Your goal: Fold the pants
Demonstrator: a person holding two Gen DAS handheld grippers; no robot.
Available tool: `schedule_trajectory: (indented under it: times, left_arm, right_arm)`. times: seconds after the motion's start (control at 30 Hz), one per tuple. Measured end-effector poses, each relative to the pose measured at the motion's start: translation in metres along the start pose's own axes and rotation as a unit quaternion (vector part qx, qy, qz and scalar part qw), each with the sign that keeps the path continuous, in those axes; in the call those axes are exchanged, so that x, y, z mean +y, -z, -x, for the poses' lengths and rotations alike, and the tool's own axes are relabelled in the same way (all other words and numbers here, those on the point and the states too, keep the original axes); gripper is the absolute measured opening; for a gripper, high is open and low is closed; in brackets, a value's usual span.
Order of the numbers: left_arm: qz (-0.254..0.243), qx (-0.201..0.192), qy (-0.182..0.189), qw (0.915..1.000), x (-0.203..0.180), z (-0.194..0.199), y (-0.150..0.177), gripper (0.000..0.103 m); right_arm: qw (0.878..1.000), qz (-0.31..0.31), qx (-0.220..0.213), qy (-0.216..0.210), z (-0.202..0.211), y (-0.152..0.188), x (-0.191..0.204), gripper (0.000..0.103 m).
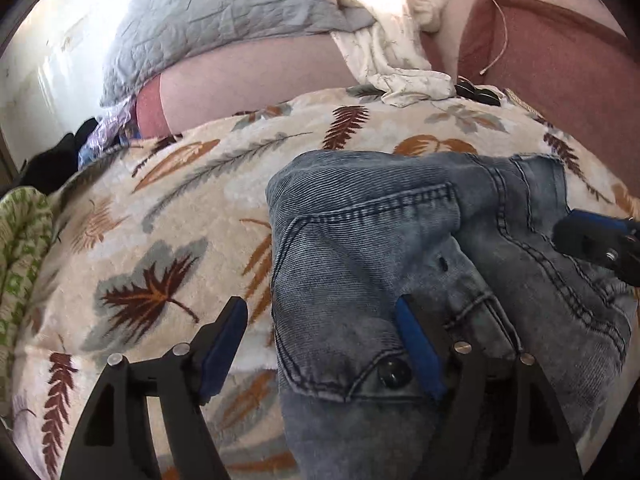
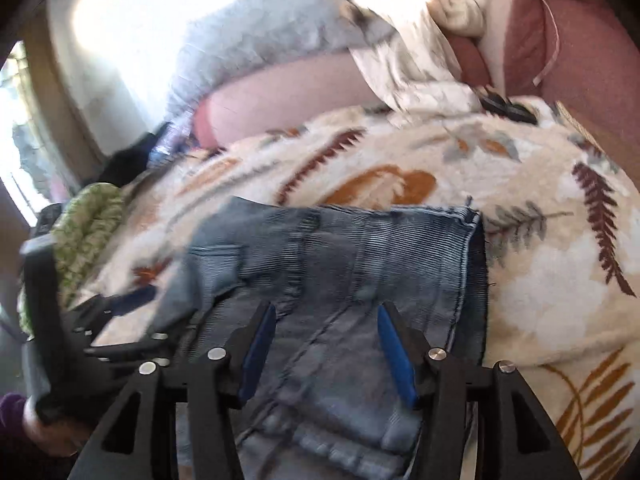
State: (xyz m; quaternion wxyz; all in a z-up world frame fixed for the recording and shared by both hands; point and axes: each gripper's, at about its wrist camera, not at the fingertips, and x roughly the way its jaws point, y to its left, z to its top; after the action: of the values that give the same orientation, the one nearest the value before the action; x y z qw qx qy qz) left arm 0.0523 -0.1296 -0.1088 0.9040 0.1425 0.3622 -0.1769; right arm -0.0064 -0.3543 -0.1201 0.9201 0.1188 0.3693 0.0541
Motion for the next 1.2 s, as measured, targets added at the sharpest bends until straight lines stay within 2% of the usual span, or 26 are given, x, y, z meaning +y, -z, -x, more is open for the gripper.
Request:
schedule_trajectory:
  times: [0.13, 0.23, 0.4, 0.57, 0.67, 0.77, 0.9, 1.07, 1.2]
  left_arm:
    - [0.000, 0.001, 0.000, 1.0000, 0.000, 0.003, 0.003, 0.077]
    - [-0.005, 0.000, -0.004, 1.0000, -0.002, 0.003, 0.007, 0.077]
    - [0.013, 0.008, -0.006, 0.9999, -0.002, 0.001, 0.013, 0.077]
    - [0.012, 0.011, -0.016, 0.9997, -0.004, 0.004, 0.012, 0.077]
    - [0.005, 0.001, -0.025, 0.9997, -0.006, 0.014, 0.012, 0.077]
    - [-0.003, -0.004, -0.035, 0.9994, -0.007, 0.027, 0.011, 0.077]
    - [-0.015, -0.019, -0.049, 0.9985, -0.008, 0.046, 0.009, 0.077]
    - [-0.016, -0.042, -0.048, 0.9978, -0.009, 0.075, 0.003, 0.077]
    - [-0.013, -0.058, -0.043, 0.9973, -0.013, 0.095, -0.001, 0.077]
  right_arm:
    - [0.999, 0.041, -0.012, 0.015, 0.014, 0.017, 0.027, 0.057]
    - [0.998, 0.050, 0.009, 0.030, 0.006, 0.029, 0.033, 0.057]
    - [0.999, 0.013, 0.033, 0.014, -0.005, 0.036, 0.023, 0.058]
    - [0.999, 0.014, 0.034, 0.015, -0.008, 0.039, 0.023, 0.059]
    - [1.000, 0.009, 0.020, 0.009, -0.005, 0.039, 0.023, 0.063]
    - [1.000, 0.002, 0.012, -0.002, -0.001, 0.035, 0.026, 0.072]
    - [1.000, 0.005, -0.020, -0.006, 0.012, 0.031, 0.030, 0.073]
    - [0.997, -0.015, -0.069, -0.017, 0.031, 0.025, 0.025, 0.073]
    - [0.996, -0.023, -0.089, -0.017, 0.039, 0.020, 0.022, 0.073]
